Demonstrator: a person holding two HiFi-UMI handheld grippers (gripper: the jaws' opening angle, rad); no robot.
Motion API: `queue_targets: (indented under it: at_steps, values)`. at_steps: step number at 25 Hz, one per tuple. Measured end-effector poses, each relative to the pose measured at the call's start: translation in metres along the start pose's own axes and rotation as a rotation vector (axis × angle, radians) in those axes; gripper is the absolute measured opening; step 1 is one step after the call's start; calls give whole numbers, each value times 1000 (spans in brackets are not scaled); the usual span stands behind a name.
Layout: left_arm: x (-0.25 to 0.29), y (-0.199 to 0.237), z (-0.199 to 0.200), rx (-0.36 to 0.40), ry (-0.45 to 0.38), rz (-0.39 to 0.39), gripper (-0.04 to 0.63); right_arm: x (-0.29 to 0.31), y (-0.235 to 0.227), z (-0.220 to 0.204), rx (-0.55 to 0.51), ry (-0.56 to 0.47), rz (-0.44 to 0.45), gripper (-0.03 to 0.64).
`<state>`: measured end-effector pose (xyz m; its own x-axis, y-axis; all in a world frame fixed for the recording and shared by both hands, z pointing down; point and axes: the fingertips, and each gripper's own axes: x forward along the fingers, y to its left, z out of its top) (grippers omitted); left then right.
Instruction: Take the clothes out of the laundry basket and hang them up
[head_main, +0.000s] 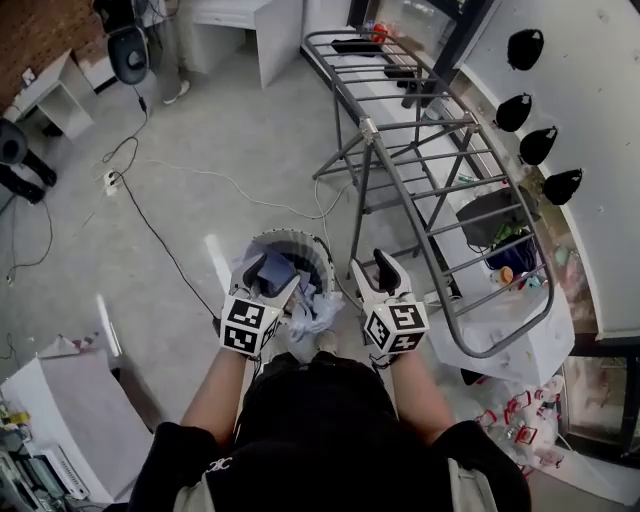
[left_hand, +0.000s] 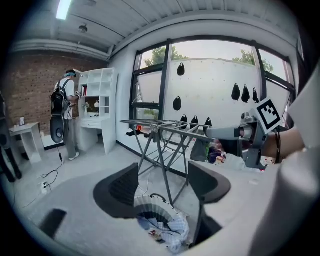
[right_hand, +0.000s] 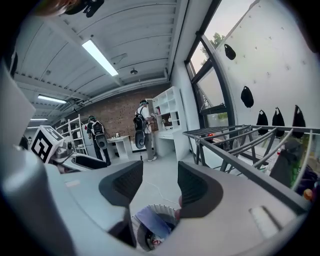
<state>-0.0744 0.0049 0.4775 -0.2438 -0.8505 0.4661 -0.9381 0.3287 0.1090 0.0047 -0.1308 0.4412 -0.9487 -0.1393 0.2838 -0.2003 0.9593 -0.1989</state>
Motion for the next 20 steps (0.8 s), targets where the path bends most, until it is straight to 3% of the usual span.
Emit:
queue_targets:
  at_steps: [6, 20]
  values:
    - [23, -2, -75, -29, 147, -24, 314, 6, -7, -51, 26, 100, -16, 215]
    - [74, -42, -289, -68, 554, -217, 328, -4, -16, -168, 96, 337, -17, 212]
